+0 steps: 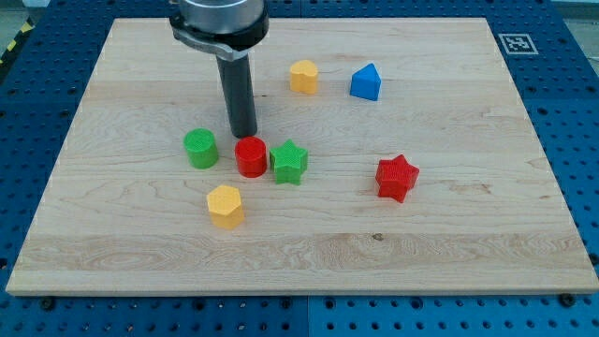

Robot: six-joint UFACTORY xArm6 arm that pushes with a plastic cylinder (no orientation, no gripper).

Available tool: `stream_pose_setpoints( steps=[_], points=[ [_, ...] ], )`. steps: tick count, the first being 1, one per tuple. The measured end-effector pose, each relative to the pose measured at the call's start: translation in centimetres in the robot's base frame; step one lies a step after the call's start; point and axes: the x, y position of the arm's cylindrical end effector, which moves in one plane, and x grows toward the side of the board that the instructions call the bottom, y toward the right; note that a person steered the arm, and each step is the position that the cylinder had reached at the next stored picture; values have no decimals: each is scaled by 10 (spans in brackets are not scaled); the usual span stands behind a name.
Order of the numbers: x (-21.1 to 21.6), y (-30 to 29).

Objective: Move the blue cube towards the top left of the board

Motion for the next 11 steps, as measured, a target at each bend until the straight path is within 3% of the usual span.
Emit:
stream_pose_setpoints(
  steps=[5,7,9,11],
  points=[
    [-143,-16],
    [-167,29],
    [-168,-40],
    [-166,-51]
  ],
)
